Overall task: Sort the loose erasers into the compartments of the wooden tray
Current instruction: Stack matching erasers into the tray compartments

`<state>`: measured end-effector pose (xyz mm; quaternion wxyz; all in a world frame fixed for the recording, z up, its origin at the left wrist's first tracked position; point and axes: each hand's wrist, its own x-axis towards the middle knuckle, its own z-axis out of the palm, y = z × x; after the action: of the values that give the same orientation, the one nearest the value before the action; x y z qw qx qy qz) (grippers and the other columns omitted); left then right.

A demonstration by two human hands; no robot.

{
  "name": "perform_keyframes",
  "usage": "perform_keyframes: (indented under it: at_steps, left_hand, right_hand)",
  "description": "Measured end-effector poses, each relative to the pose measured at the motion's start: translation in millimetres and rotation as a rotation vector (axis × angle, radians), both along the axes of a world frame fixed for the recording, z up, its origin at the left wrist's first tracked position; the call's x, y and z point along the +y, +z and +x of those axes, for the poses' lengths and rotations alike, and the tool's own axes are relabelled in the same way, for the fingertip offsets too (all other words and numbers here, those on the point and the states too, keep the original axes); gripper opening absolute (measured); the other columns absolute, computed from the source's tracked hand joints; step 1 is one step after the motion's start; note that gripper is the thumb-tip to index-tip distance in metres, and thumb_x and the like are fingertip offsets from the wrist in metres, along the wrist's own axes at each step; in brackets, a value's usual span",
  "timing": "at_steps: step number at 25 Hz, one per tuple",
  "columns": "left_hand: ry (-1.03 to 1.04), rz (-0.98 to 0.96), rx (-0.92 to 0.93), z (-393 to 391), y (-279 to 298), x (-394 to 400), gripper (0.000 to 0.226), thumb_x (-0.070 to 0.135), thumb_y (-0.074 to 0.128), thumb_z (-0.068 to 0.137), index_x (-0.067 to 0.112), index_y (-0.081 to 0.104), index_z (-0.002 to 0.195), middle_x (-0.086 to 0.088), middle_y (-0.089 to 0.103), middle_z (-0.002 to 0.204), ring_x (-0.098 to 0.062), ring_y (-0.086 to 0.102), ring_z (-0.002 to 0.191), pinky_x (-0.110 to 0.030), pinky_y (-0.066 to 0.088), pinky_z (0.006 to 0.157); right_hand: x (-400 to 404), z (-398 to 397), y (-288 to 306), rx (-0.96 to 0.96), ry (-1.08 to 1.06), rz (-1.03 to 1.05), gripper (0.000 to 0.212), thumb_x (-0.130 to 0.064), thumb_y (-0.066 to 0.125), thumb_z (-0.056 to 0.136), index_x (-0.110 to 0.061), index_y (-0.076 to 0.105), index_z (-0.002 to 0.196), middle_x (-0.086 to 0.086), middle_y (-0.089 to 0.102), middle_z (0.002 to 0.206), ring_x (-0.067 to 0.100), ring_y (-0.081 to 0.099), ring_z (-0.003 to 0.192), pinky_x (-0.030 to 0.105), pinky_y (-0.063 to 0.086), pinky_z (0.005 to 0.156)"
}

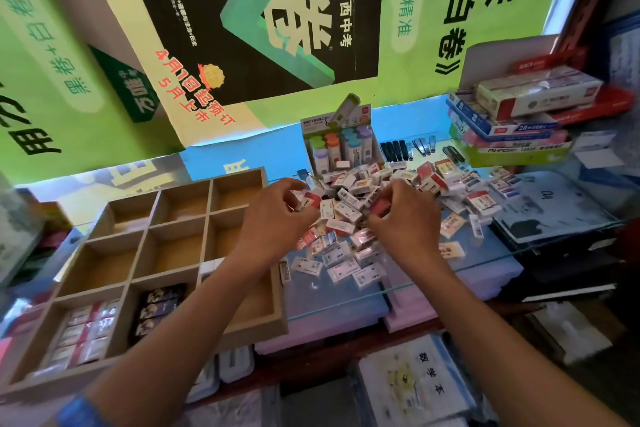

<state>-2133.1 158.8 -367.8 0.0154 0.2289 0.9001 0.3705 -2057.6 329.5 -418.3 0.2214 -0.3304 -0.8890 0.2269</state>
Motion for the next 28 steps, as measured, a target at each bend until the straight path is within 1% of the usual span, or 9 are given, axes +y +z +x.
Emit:
perform_keyframes:
  at_steps: [2, 5, 10, 12, 13, 15, 17, 21, 28]
  left_hand:
    - [0.031, 0.135, -0.136, 3.2, -0.4, -3.7, 0.033, 0.032, 0.070, 0.090, 0.023, 0.065, 0.121, 0.004, 0.065, 0.095, -0.009, 0.063, 0.076, -0.018, 0.050, 0.059]
    - [0.143, 0.481, -0.578, 12.0, 1.9, -0.5, 0.020, 0.024, 0.065, 0.094, 0.014, 0.069, 0.111, -0.008, 0.069, 0.102, -0.016, 0.068, 0.081, -0.034, 0.061, 0.072]
    - [0.168, 0.773, -0.886, 24.0, 5.4, 13.7, 0.016, 0.011, 0.049, 0.093, 0.004, 0.058, 0.105, -0.013, 0.067, 0.089, -0.021, 0.067, 0.073, -0.031, 0.055, 0.067]
    - [0.121, 0.807, -0.917, 28.4, 5.3, 21.4, 0.020, 0.011, 0.044, 0.093, 0.004, 0.056, 0.109, -0.014, 0.069, 0.083, -0.021, 0.068, 0.069, -0.028, 0.054, 0.058]
    - [0.113, 0.811, -0.921, 30.7, 4.8, 25.3, 0.022, 0.011, 0.041, 0.093, 0.005, 0.055, 0.109, -0.014, 0.069, 0.082, -0.021, 0.067, 0.068, -0.029, 0.053, 0.056]
    - [0.105, 0.815, -0.925, 36.3, 4.5, 31.9, 0.027, 0.010, 0.037, 0.092, 0.007, 0.056, 0.111, -0.014, 0.068, 0.079, -0.021, 0.065, 0.066, -0.030, 0.050, 0.058]
    - [0.087, 0.815, -0.916, 40.9, 5.6, 34.1, 0.032, 0.007, 0.035, 0.091, 0.008, 0.056, 0.115, -0.014, 0.066, 0.079, -0.020, 0.063, 0.064, -0.030, 0.047, 0.059]
    - [0.074, 0.754, -0.878, 40.1, 2.2, 29.3, 0.039, 0.005, 0.034, 0.091, 0.011, 0.056, 0.122, -0.016, 0.066, 0.086, -0.023, 0.061, 0.069, -0.027, 0.045, 0.054]
    - [0.101, 0.782, -0.896, 36.9, 0.6, 21.0, 0.031, 0.004, 0.036, 0.092, 0.016, 0.055, 0.113, -0.009, 0.068, 0.072, -0.016, 0.061, 0.058, -0.028, 0.043, 0.055]
  right_hand:
    - [-2.4, 1.7, 0.3, 0.130, 0.010, -0.120, 0.032, -0.026, 0.076, 0.079, -0.029, 0.050, 0.098, -0.008, 0.060, 0.094, 0.019, 0.054, 0.094, 0.040, 0.048, 0.083]
    - [-11.8, 15.3, 11.8, 0.479, 0.048, -0.505, 0.024, -0.009, 0.072, 0.083, -0.022, 0.058, 0.097, -0.002, 0.063, 0.093, 0.010, 0.060, 0.080, 0.015, 0.049, 0.063]
    - [37.4, 39.7, 47.0, 0.939, -0.215, -1.389, 0.027, 0.005, 0.042, 0.077, -0.011, 0.063, 0.084, 0.008, 0.060, 0.088, 0.020, 0.056, 0.072, 0.027, 0.048, 0.051]
    - [66.4, 41.6, 59.1, 0.825, -0.235, -1.266, 0.018, -0.006, 0.046, 0.084, -0.013, 0.062, 0.086, 0.001, 0.054, 0.080, 0.012, 0.048, 0.058, 0.021, 0.038, 0.044]
    - [81.1, 37.4, 61.7, 0.630, -0.229, -1.006, 0.013, -0.018, 0.052, 0.091, -0.015, 0.064, 0.090, -0.002, 0.056, 0.080, 0.010, 0.049, 0.059, 0.022, 0.040, 0.047]
    - [108.6, 24.0, 59.4, 0.111, -0.180, -0.380, 0.031, -0.045, 0.061, 0.090, -0.017, 0.065, 0.102, 0.000, 0.064, 0.090, 0.018, 0.061, 0.077, 0.033, 0.053, 0.067]
    - [121.6, 5.8, 56.8, -0.245, -0.138, -0.069, 0.056, -0.065, 0.064, 0.081, -0.016, 0.062, 0.107, 0.006, 0.067, 0.104, 0.027, 0.063, 0.092, 0.038, 0.053, 0.079]
    - [115.3, -18.6, 47.2, -0.445, -0.043, 0.031, 0.064, -0.068, 0.070, 0.071, -0.015, 0.064, 0.108, 0.007, 0.067, 0.108, 0.027, 0.063, 0.095, 0.036, 0.052, 0.081]
    - [111.5, -12.8, 51.2, -0.254, -0.020, -0.122, 0.037, -0.047, 0.078, 0.074, -0.020, 0.064, 0.095, 0.000, 0.069, 0.093, 0.022, 0.066, 0.085, 0.038, 0.055, 0.084]
